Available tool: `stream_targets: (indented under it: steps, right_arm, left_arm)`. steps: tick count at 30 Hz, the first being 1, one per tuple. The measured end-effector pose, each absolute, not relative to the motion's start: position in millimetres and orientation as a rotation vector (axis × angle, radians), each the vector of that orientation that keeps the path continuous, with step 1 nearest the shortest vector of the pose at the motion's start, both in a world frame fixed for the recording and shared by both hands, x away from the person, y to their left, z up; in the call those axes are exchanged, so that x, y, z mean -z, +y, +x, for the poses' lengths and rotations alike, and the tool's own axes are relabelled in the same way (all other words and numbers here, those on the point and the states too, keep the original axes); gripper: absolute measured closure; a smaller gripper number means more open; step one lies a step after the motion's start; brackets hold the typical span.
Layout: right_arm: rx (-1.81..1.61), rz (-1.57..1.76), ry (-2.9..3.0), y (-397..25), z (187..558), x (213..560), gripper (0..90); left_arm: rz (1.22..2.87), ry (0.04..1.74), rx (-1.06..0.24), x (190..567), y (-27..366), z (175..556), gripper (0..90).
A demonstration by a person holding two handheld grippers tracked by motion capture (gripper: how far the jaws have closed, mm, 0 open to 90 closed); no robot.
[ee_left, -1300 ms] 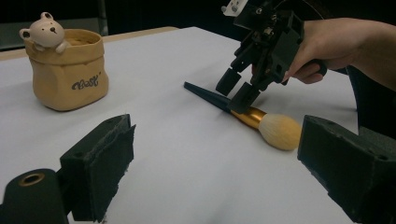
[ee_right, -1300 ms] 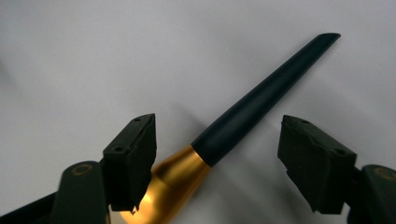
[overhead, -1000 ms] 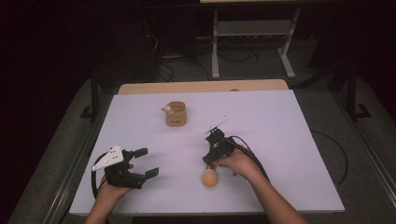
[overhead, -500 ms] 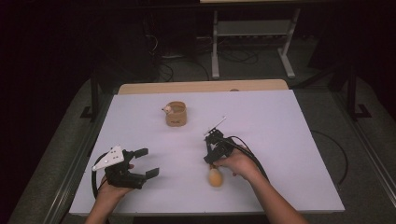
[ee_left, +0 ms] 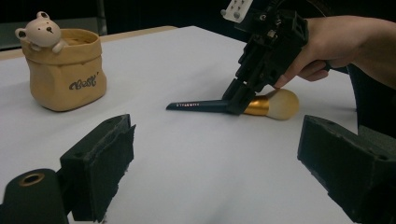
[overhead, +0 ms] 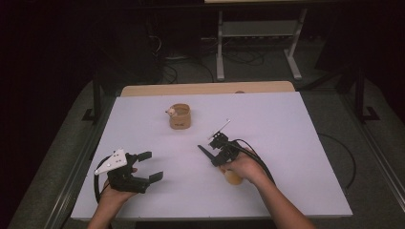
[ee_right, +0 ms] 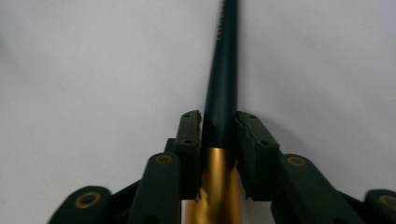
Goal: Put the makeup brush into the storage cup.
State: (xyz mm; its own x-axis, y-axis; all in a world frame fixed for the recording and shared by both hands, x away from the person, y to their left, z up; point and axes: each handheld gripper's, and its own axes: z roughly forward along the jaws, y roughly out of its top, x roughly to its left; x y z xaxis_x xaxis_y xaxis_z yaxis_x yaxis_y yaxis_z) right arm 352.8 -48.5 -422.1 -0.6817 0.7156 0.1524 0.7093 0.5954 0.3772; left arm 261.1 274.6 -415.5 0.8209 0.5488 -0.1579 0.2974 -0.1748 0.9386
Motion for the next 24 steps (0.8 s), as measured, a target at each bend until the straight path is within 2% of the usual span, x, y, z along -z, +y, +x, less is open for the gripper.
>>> stream_targets:
  steps: [15,17,24]
  right_arm:
    - [-0.639,1.182,2.801,-47.2,350.9,421.9,71.4]
    - [-0.654,1.180,2.812,-48.6,351.8,421.7,65.2]
    - [-0.713,1.199,2.811,-56.4,350.6,415.4,55.4]
  left_arm:
    - [1.776,0.647,-0.254,415.5,273.9,260.8,10.1]
    - [1.777,0.649,-0.258,415.0,274.7,260.9,10.2]
    - [1.775,0.646,-0.253,415.8,273.3,261.0,10.1]
